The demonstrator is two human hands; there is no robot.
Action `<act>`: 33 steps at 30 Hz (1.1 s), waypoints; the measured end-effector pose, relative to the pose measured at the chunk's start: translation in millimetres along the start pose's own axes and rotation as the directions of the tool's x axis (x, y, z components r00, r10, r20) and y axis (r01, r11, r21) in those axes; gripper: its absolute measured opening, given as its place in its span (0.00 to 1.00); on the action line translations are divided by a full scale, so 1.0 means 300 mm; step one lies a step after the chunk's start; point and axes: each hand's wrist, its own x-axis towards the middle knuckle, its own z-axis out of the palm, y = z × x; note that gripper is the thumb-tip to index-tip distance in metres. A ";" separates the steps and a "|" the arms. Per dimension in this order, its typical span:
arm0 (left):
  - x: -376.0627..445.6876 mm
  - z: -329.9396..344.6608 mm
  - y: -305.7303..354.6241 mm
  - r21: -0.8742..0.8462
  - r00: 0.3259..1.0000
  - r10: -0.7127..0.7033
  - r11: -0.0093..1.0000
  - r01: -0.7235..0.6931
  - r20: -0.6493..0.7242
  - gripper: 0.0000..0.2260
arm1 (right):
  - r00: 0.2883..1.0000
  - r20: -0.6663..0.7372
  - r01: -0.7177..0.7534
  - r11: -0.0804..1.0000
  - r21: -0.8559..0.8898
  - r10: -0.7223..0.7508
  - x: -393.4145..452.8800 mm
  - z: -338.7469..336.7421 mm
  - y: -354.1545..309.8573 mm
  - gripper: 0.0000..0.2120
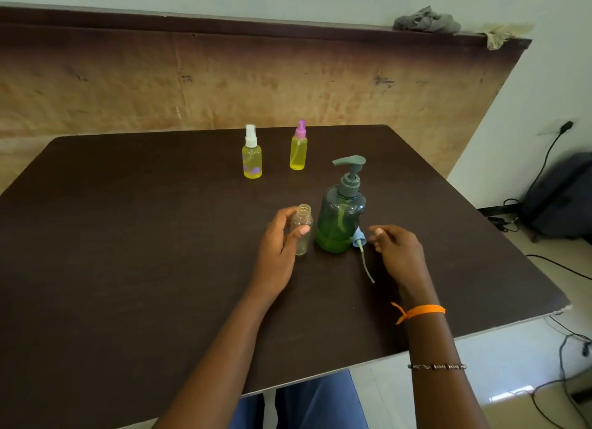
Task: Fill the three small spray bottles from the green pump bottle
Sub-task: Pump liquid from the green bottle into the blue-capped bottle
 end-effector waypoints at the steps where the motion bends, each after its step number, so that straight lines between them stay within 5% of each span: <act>1: -0.001 0.000 0.003 -0.002 1.000 0.004 1.000 -0.004 0.000 0.12 | 1.000 0.009 -0.004 1.000 0.004 0.004 0.004 -0.005 -0.001 0.12; 5: -0.001 -0.003 0.013 -0.006 1.000 0.013 1.000 -0.013 -0.010 0.10 | 0.999 -0.001 0.047 0.999 -0.023 -0.047 0.012 -0.024 -0.039 0.11; 8: 0.004 0.003 0.021 -0.035 0.999 0.010 0.999 -0.012 -0.046 0.09 | 0.952 -0.155 0.255 0.965 -0.065 -0.263 0.023 -0.030 -0.153 0.12; 12: 0.017 0.023 0.074 -0.135 0.995 0.003 0.991 -0.016 -0.097 0.10 | 0.854 -0.072 0.518 0.832 0.198 -0.515 0.086 -0.040 -0.349 0.10; 15: 0.038 0.032 0.121 -0.127 0.995 0.024 0.991 -0.036 -0.094 0.08 | 0.802 0.188 0.428 0.764 0.482 -0.568 0.131 -0.022 -0.407 0.14; 19: 0.075 0.027 0.157 -0.111 0.991 0.050 0.992 -0.064 -0.122 0.09 | 0.756 0.417 0.223 0.798 0.561 -0.505 0.122 0.051 -0.376 0.19; 33: 0.119 0.046 0.211 -0.018 0.973 0.090 0.995 -0.096 -0.211 0.12 | 0.800 0.333 0.247 0.780 0.575 -0.499 0.108 0.096 -0.363 0.17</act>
